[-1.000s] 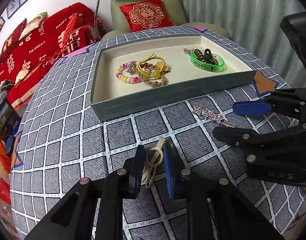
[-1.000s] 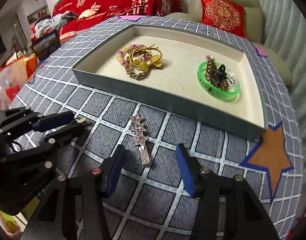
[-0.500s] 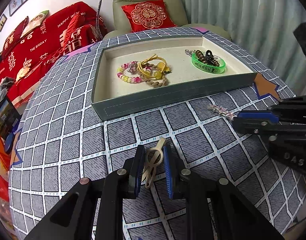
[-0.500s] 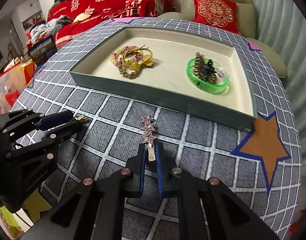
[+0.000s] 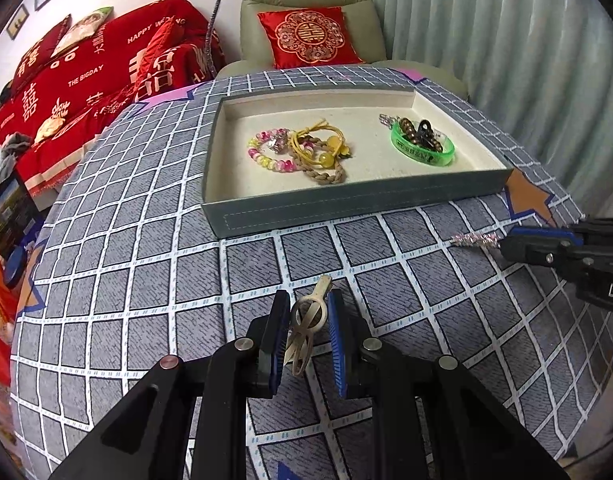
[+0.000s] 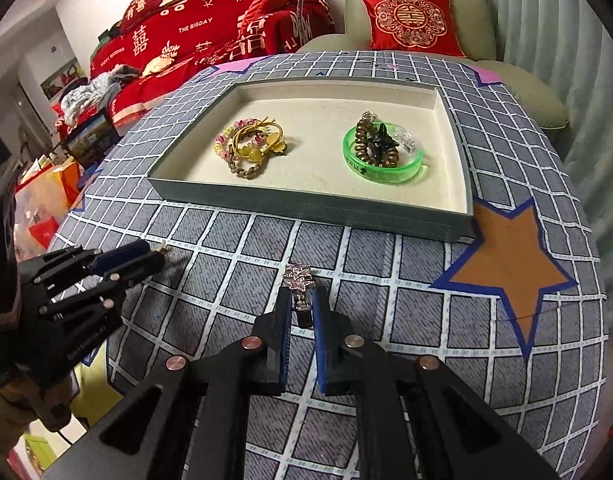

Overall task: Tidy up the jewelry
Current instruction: 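Carry both clips into the tray, left over the beaded bracelet, right over the green bangle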

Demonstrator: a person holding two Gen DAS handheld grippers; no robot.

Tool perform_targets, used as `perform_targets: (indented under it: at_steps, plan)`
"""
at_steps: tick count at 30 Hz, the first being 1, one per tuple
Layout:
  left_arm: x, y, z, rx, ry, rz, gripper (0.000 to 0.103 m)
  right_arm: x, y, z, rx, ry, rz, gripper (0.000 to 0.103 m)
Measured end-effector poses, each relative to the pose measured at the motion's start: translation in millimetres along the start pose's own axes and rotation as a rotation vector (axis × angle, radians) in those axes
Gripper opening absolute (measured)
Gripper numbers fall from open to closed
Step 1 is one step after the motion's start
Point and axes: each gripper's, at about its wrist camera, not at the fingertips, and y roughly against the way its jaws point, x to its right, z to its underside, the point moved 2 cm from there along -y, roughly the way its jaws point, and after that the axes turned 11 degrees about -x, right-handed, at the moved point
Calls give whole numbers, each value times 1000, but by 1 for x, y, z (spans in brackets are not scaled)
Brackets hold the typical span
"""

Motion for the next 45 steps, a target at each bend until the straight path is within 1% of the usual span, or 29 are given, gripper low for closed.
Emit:
perform_targets:
  at_steps: [8,13,17,22,23,25,26,27,30,32,34,35,36,37,41,45]
  plan:
    - [-9,9,3,16,29,1,30,5,4,5,4,-9,-7,11]
    - [-11,12,5,19,42,4,30,6,-7,12,-52,5,-24,11]
    - [-11,12,6,18,42,7,30,9,-19,14,-98,-19,-49,12]
    - [-10,13,5,20,38,11,30,7,-24,7,-102,-18,-37,13]
    - [-10,14,5,21,38,11,30,6,-25,5,-103,-13,-38,17]
    - [-9,13,5,19,34,11,30,2,-26,2,-100,0,-31,31]
    - [-8,13,5,19,33,12,30,-1,-26,1,-97,8,-22,45]
    - [-8,13,5,19,31,12,30,-3,-26,0,-94,14,-16,51]
    - [-7,14,6,21,29,14,30,-6,-30,-3,-103,23,-9,51]
    - [-6,14,5,22,28,14,30,-10,-31,-5,-103,38,24,51]
    - [-6,14,5,21,31,15,30,-15,-33,-6,-106,60,63,48]
    - [-6,15,6,22,31,14,30,-18,-34,-6,-107,79,98,38]
    - [-6,15,5,23,32,15,30,-20,-34,-5,-105,95,123,25]
    - [-6,16,5,25,32,15,30,-20,-34,-5,-105,99,122,18]
    - [-6,18,6,27,37,18,30,-14,-29,-1,-91,60,99,18]
    - [-5,21,5,32,36,19,30,-2,-17,2,-69,6,37,18]
